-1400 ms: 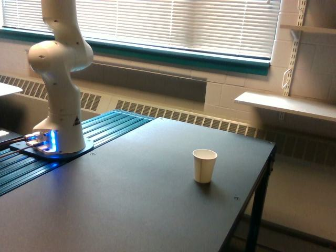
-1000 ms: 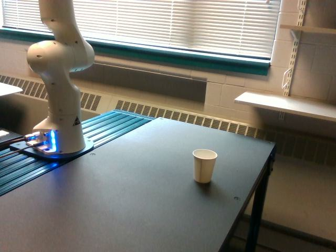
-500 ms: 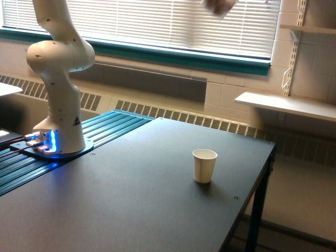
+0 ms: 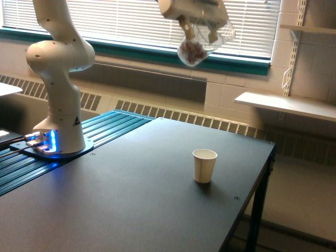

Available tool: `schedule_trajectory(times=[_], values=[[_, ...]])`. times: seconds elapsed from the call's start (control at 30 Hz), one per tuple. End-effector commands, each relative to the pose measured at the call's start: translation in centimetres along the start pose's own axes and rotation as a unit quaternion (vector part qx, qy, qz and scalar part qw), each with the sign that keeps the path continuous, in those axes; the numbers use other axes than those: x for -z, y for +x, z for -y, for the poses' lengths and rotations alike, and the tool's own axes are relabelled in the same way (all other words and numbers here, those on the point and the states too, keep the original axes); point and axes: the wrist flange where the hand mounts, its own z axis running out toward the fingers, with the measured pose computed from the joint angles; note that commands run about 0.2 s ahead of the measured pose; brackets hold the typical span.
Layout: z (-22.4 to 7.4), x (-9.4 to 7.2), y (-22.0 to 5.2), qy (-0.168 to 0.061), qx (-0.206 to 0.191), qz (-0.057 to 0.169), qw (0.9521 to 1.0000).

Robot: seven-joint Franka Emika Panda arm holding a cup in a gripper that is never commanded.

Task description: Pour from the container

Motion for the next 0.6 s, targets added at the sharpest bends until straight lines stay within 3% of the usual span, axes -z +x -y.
schedule_trajectory(times=[0.03,0.33,0.6], values=[[0.5,-4.2,-4.9,-0.033,-0.003,0.054,0.9980],[1.6,-7.7,-11.7,-0.062,0.025,0.113,0.9913],[1.5,-9.5,-16.6,-0.083,0.026,0.176,0.9805]])
